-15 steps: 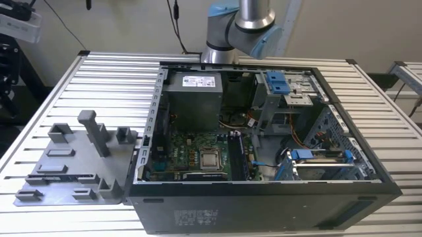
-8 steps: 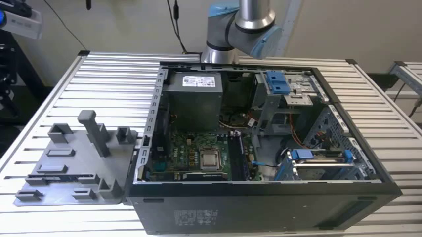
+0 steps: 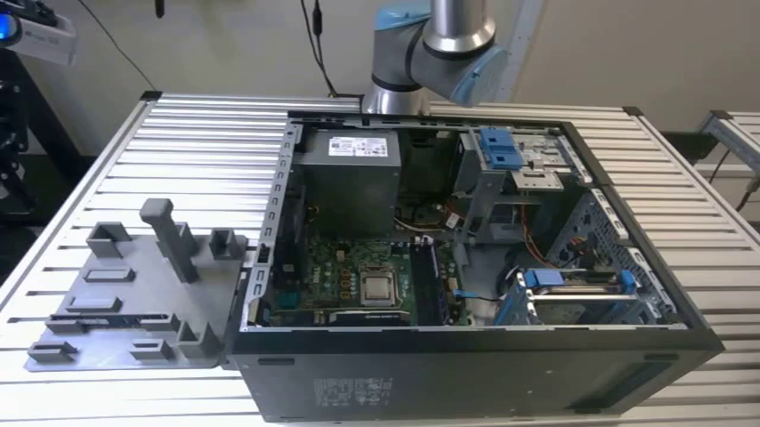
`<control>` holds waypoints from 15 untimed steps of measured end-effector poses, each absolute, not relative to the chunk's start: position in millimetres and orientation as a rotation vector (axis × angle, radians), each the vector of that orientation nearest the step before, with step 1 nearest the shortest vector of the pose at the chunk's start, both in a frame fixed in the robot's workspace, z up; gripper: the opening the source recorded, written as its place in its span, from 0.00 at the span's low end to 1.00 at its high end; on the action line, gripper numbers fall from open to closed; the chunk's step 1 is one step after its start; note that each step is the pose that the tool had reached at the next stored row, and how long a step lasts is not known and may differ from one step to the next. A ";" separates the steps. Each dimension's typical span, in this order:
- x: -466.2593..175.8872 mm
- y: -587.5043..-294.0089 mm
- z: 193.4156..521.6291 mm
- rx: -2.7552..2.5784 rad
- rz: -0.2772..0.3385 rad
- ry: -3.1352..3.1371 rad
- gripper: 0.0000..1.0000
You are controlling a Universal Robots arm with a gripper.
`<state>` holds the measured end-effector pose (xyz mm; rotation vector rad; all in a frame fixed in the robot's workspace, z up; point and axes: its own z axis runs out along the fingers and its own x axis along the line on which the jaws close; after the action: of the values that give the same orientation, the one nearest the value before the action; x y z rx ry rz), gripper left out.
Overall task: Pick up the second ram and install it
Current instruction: 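Pick up the second ram and move it above second insertion slot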
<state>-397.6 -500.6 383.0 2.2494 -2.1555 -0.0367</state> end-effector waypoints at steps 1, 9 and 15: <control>-397.6 -500.6 383.0 2.251 -0.037 -2.154 0.11; -397.6 -500.6 383.0 2.255 -0.036 -2.150 0.11; -397.6 -500.6 383.0 2.259 -0.036 -2.146 0.17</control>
<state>-397.6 -500.6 383.0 2.2591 -2.1459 -0.0357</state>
